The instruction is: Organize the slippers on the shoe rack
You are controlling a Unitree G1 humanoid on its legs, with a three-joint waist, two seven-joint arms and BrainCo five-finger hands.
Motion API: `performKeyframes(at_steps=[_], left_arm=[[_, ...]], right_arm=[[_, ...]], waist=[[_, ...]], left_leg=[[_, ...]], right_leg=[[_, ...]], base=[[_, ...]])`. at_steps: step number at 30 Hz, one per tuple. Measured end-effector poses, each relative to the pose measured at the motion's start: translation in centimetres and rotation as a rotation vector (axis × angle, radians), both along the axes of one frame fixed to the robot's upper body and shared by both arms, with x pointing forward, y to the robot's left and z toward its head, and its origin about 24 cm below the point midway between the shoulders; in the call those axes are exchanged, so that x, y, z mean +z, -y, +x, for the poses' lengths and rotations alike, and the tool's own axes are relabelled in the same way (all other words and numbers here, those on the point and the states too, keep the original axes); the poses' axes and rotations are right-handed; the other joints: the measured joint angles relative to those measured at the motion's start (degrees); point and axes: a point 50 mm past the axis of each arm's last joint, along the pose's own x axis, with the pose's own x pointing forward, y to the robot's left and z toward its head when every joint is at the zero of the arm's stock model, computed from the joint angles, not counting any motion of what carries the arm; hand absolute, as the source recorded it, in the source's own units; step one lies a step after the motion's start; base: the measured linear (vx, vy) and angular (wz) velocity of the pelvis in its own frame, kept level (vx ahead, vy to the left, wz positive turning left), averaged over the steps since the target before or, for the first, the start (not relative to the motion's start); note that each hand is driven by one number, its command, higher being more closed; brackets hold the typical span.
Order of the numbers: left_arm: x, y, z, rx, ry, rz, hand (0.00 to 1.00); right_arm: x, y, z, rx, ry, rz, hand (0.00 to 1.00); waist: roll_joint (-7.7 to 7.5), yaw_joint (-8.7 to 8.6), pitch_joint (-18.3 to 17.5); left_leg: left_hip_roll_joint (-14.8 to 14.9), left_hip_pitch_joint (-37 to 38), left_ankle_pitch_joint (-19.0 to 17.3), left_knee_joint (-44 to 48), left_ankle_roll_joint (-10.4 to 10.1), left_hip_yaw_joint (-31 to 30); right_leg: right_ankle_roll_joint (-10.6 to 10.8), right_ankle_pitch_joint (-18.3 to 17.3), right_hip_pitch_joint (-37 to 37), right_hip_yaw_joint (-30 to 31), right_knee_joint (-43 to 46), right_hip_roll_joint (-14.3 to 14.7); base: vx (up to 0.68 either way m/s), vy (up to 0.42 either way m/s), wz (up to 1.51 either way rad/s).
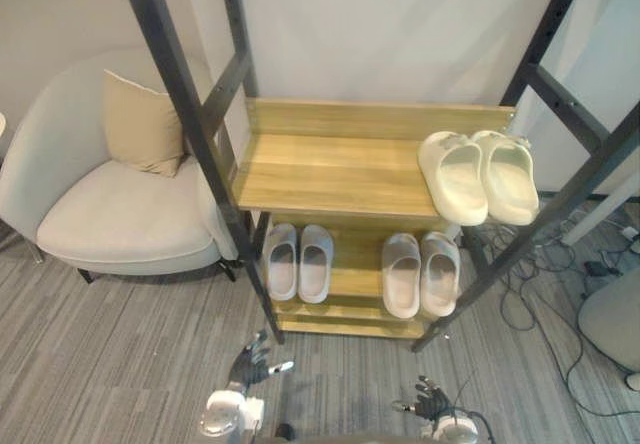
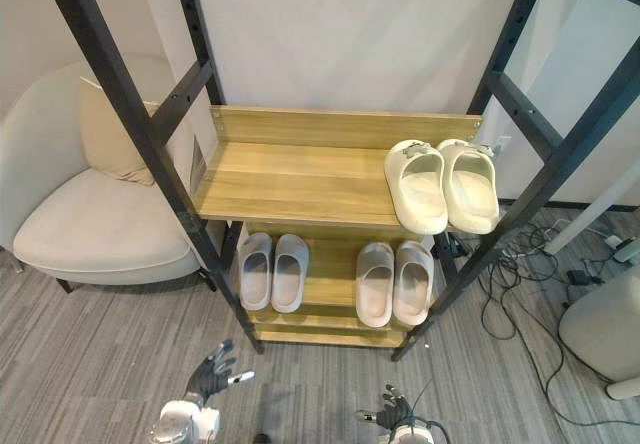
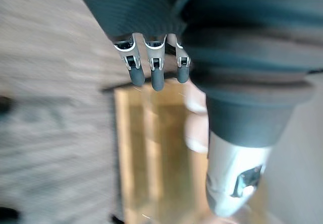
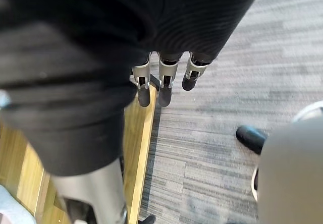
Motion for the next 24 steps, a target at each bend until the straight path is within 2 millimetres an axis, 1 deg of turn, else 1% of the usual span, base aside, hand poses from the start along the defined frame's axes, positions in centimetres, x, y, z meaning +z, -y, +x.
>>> performKeyframes(at_steps=[1,3,5,6,9,15,17,19,20,21,22,23,24], left_arm=[[-0.1,-0.1,-0.1,0.006,-0.008,0.006,0.00],[-1.1,-1.3,-1.7,0.071,-0.090,0.058,0.00],[-1.3,-1.5,-2.1,0.089,-0.104,0.073,0.00],[-1.2,-1.6,-2.1,0.101,-0.102,0.082,0.00],[-1.4,-1.3,-2.2,0.132,-0.105,0.074,0.00],[-1.7,-1.3,-2.3,0.157,-0.126,0.075,0.00],[-1.8,-1.0,-2.1,0.156,-0.126,0.069,0.00],[-1.7,-0.4,-1.3,0.155,-0.108,0.054,0.00],[-1.6,-0.1,-0.9,0.157,-0.098,0.048,0.00],[-1.5,0.3,-0.5,0.160,-0.088,0.039,0.00],[-1.5,0.3,-0.5,0.160,-0.087,0.038,0.00],[-1.2,0.2,-0.1,0.160,-0.066,0.041,0.00],[-1.0,0.2,0.3,0.162,-0.050,0.041,0.00]], right_arm=[[0.0,0.0,0.0,0.000,0.000,0.000,0.00],[0.0,0.0,0.0,-0.004,0.001,-0.003,0.00],[0.0,-0.1,-0.1,-0.009,-0.001,-0.001,0.00],[0.0,-0.3,0.0,-0.013,0.002,0.003,0.00],[-0.1,-0.8,0.1,-0.015,0.004,0.016,0.00],[-0.1,-0.9,0.0,-0.015,0.000,0.017,0.00],[-0.2,-0.8,0.0,-0.017,-0.005,0.012,0.00],[-0.1,-0.8,0.2,-0.022,-0.001,0.002,0.00],[0.0,-0.7,0.9,-0.018,0.009,-0.003,0.00],[0.5,-0.7,2.8,-0.009,0.047,-0.013,0.00],[0.6,-0.7,3.0,-0.008,0.052,-0.013,0.00],[1.1,-0.8,4.4,-0.001,0.088,-0.017,0.00],[1.6,-0.9,5.5,0.003,0.115,-0.018,0.00]], waist=[[-0.01,0.02,0.00],[0.00,0.29,0.16],[-0.02,0.40,0.17],[0.00,0.55,0.16],[0.00,0.68,0.18],[0.18,0.83,0.33],[0.23,0.88,0.44],[0.36,1.01,1.19],[0.53,1.45,2.08],[0.92,2.25,2.86],[0.90,2.24,2.87],[0.76,2.21,2.97],[0.66,2.60,4.02]], left_leg=[[-0.01,0.03,0.00,0.00,0.00,0.01],[-0.02,0.68,0.00,-0.16,0.00,0.11],[-0.03,0.76,0.00,-0.28,0.00,0.04],[-0.03,0.77,-0.02,-0.53,-0.01,-0.02],[-0.02,0.70,0.05,-0.85,-0.01,-0.08],[-0.22,0.70,0.06,-0.84,0.00,-0.49],[-0.50,0.12,0.16,-0.76,0.04,-2.00],[-1.02,-1.95,0.62,0.05,0.15,-5.43],[-1.25,-3.23,0.77,0.93,0.10,-6.61],[-1.79,-7.63,2.13,2.93,0.29,-6.32],[-1.91,-8.04,2.40,3.16,0.29,-6.16],[-2.50,-10.60,5.20,2.98,1.10,-3.91],[-1.64,-11.73,1.76,5.87,2.42,3.39]], right_leg=[[0.00,0.00,0.03,0.00,0.00,0.00],[0.03,-0.08,0.53,0.10,0.00,0.01],[0.04,-0.40,0.68,0.04,0.00,-0.01],[0.40,-0.96,0.65,-0.03,-0.01,0.00],[0.27,-1.07,0.64,-0.06,-0.01,0.04],[0.52,-1.06,0.70,-0.31,0.01,0.00],[0.52,-1.16,0.77,-2.06,0.10,-0.16],[0.71,-1.80,0.66,-5.41,1.10,-0.64],[0.72,-2.21,0.44,-7.04,1.69,-0.93],[0.34,-3.11,-1.99,-9.32,4.10,-1.98],[0.29,-3.20,-2.30,-9.53,4.42,-2.13],[-0.65,-3.73,-4.68,-10.44,6.01,-3.54],[-0.65,-3.74,-5.39,-12.40,6.84,-4.48]], base=[[0.00,0.000,0.00],[0.00,0.000,0.00],[-0.02,-0.005,0.02],[-0.04,-0.009,0.03],[0.00,0.000,0.00],[0.02,-0.006,0.03],[0.03,-0.021,0.40],[0.04,-0.032,0.85],[-0.01,0.000,1.00],[-0.04,0.011,0.74],[-0.06,0.047,0.82],[-0.01,0.095,0.62],[-0.01,0.118,0.65]])
